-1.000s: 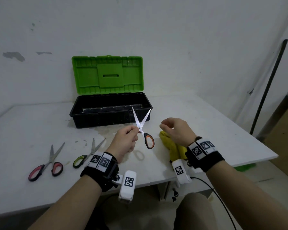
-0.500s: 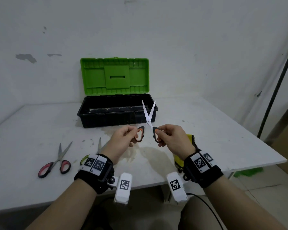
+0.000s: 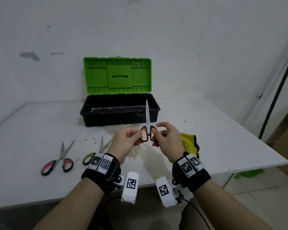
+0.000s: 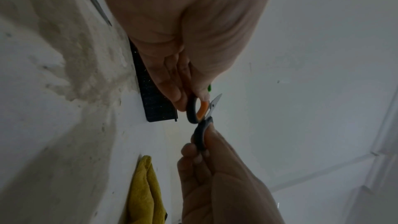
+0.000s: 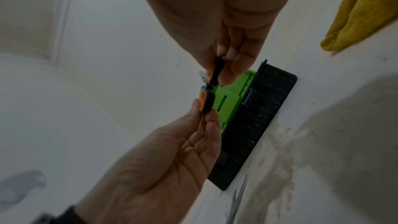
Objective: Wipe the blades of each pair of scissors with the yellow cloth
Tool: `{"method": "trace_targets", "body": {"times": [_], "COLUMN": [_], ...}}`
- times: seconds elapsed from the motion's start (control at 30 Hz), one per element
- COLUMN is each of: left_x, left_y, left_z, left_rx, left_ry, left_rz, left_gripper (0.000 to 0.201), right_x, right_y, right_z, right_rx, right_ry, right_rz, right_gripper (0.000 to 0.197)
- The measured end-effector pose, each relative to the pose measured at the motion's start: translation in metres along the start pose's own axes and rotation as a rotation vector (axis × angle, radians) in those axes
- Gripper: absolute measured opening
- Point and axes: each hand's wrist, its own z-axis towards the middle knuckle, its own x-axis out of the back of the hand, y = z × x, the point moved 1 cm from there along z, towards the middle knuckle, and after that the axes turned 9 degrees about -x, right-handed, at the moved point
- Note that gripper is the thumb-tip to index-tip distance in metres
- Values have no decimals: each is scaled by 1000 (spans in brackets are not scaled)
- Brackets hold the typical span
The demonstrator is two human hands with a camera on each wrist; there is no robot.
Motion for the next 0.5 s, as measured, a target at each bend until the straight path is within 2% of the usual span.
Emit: {"method": "trace_targets", "body": {"times": [0.1,0.23,0.37,0.5], "left_x": [-2,-2,1,8], "left_y": [6,16,22,28], "left_z": [0,2,11,28], "left_rx": [-4,-56,-91,-114], "left_ry": [52,46,34,-2], "left_rz": [0,58,137,169], "left_gripper": [6,7,10,9], "right_x": [-3,-15,-22,-32], "right_y": [-4,-7,-14,-26], "right_z": [1,8,22,40], "right_rx": [89,182,167,156], "right_ry": [70,124,128,126], "right_rz": [-176,-440,-573,-608], "right_gripper": [13,28,41,43]}}
